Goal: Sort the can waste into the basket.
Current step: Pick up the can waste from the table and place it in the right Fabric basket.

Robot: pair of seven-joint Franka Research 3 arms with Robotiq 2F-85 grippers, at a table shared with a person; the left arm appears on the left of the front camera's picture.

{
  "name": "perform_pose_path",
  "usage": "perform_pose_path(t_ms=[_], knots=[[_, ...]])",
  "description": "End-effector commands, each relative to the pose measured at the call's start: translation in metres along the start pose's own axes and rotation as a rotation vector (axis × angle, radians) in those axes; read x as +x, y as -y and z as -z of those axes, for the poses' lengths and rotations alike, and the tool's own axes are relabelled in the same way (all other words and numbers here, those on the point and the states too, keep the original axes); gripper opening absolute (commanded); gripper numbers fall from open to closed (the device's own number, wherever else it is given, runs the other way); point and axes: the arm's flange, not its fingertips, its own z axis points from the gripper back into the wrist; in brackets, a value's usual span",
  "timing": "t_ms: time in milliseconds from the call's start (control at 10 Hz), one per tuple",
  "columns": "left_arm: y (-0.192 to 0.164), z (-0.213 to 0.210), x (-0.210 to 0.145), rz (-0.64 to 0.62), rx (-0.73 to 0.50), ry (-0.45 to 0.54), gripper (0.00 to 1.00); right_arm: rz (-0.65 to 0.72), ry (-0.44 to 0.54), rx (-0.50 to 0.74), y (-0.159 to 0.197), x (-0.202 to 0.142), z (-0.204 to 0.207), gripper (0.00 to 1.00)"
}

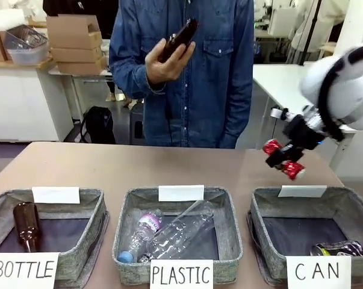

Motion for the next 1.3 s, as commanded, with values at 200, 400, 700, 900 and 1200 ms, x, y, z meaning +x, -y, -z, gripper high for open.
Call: perform_pose_path(t_ms=[200, 400, 700, 900, 1200], knots=[[-0.001, 0.001, 0.000, 0.003, 0.004, 0.005, 1.00, -0.121, 0.031, 0.112, -0.032, -0.056, -0.106, 0.00], [-0.001, 0.001, 0.000, 0.003, 0.004, 0.005, 1.00, -0.146, -0.182, 0.046, -0.058, -0.076, -0.093, 0.00], [-0.001, 0.001, 0.000, 0.003, 0.004, 0.005, 1.00, -0.282, -0.163, -0.102, -0.091, -0.085, -0.077, 0.00], [-0.001, 0.001, 0.000, 0.003, 0.004, 0.005, 1.00, -0.285, -0.166, -0.094, -0.088, -0.085, -0.078, 0.00], [-0.001, 0.001, 0.000, 0.003, 0.004, 0.005, 1.00, -0.277, -0.195, -0.100, -0.088, -0.083, -0.075, 0.56]])
